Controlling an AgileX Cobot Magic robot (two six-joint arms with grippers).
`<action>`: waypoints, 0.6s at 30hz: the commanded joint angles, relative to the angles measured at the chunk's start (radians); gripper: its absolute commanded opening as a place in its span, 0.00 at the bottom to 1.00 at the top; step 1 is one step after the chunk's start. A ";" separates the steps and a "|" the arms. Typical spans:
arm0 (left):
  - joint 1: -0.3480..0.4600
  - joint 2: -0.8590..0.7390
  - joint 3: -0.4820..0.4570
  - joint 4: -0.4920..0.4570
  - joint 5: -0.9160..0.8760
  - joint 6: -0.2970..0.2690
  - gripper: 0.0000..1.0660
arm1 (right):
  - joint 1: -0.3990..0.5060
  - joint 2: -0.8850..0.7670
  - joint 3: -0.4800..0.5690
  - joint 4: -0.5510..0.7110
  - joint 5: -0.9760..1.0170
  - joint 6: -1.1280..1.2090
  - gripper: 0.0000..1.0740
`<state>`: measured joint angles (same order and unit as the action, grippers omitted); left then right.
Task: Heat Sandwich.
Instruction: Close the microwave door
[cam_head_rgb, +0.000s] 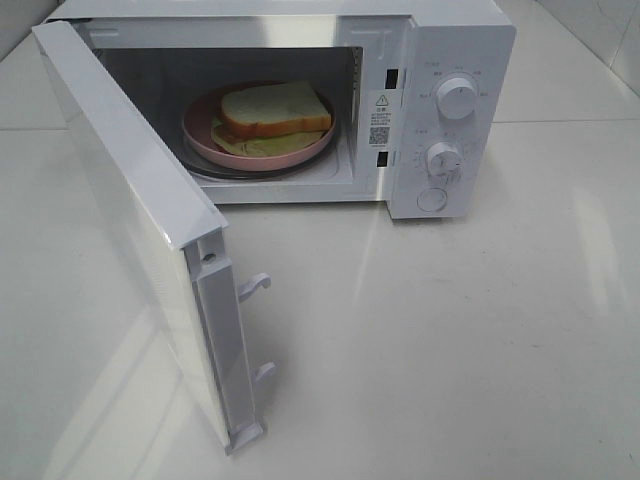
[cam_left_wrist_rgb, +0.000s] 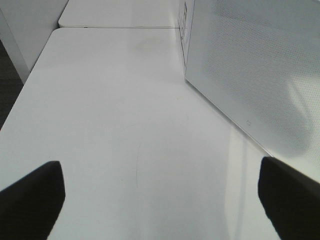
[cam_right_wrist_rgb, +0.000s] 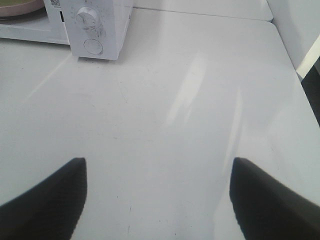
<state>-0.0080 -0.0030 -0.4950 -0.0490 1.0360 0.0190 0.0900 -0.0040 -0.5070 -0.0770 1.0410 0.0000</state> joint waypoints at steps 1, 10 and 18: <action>0.005 -0.027 0.002 -0.003 -0.008 -0.001 0.95 | -0.007 -0.027 0.001 -0.001 -0.007 0.006 0.71; 0.005 -0.027 0.002 -0.003 -0.008 -0.001 0.95 | -0.007 -0.027 0.001 -0.001 -0.007 0.006 0.71; 0.005 0.004 -0.018 -0.004 -0.020 -0.006 0.95 | -0.007 -0.027 0.001 -0.001 -0.007 0.006 0.71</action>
<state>-0.0080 -0.0010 -0.5010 -0.0490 1.0360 0.0190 0.0900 -0.0040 -0.5070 -0.0770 1.0410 0.0000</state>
